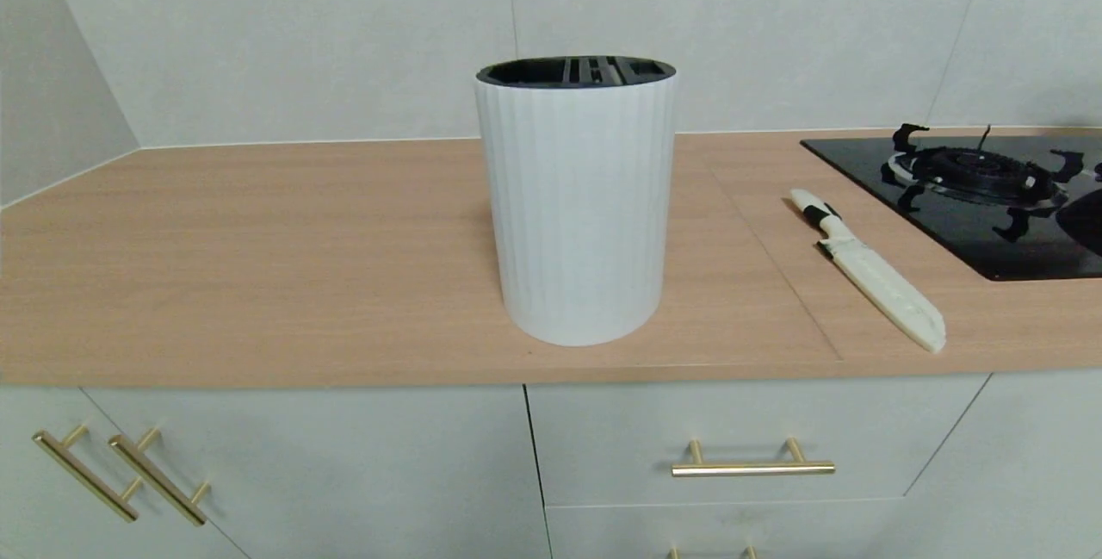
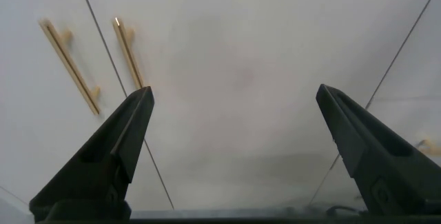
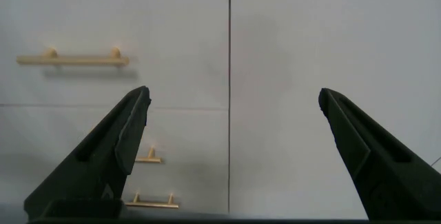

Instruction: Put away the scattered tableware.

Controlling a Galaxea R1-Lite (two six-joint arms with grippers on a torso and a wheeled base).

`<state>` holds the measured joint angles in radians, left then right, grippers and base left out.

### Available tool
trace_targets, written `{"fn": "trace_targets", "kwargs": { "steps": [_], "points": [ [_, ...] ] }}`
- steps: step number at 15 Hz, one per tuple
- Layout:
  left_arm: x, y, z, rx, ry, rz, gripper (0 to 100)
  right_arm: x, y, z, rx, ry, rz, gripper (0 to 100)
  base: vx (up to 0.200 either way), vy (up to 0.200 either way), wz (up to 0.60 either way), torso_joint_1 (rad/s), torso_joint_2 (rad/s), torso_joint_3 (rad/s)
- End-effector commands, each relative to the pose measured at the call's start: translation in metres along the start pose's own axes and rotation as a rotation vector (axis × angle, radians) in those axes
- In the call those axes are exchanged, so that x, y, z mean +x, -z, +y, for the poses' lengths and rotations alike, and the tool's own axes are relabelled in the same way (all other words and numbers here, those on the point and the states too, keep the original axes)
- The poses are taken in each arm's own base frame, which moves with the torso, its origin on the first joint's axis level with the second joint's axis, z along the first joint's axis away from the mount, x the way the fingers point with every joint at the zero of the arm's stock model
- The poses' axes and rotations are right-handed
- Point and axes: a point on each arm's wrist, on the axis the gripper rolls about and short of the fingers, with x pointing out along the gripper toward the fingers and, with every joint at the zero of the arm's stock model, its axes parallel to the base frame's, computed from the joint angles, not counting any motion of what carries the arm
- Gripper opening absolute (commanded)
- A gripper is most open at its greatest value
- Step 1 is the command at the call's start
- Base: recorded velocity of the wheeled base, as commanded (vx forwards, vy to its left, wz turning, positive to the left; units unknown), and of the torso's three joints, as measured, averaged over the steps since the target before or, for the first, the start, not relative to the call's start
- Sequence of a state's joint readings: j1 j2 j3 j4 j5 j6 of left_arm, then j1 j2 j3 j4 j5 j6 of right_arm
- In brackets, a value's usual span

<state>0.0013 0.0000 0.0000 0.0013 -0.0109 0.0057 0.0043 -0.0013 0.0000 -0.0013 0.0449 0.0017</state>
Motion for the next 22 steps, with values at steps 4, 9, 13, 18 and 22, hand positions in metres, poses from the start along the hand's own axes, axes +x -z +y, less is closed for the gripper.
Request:
{"fn": "trace_targets", "kwargs": {
  "steps": [4,9,13,18,22],
  "points": [
    [0.0001,0.0000,0.0000,0.000,0.000,0.002,100,0.0001,-0.0001,0.0000,0.000,0.000,0.001,100,0.000,0.000,0.00,0.173,-0.47,-0.288],
    [0.0001,0.0000,0.0000,0.000,0.000,0.002,100,0.0001,-0.0001,0.0000,0.000,0.000,0.001,100,0.000,0.000,0.00,0.201,-0.49,-0.288],
    [0.0000,0.0000,0.0000,0.000,0.000,0.000,100,0.0001,-0.0001,0.0000,0.000,-0.003,0.001,100,0.000,0.000,0.00,0.220,-0.50,-0.286],
    [0.0000,0.0000,0.0000,0.000,0.000,0.000,100,0.0001,-0.0001,0.0000,0.000,0.000,0.001,100,0.000,0.000,0.00,0.238,-0.54,-0.292],
    [0.0000,0.0000,0.0000,0.000,0.000,0.000,100,0.0001,-0.0001,0.0000,0.000,0.000,0.001,100,0.000,0.000,0.00,0.267,-0.57,-0.312]
  ]
}}
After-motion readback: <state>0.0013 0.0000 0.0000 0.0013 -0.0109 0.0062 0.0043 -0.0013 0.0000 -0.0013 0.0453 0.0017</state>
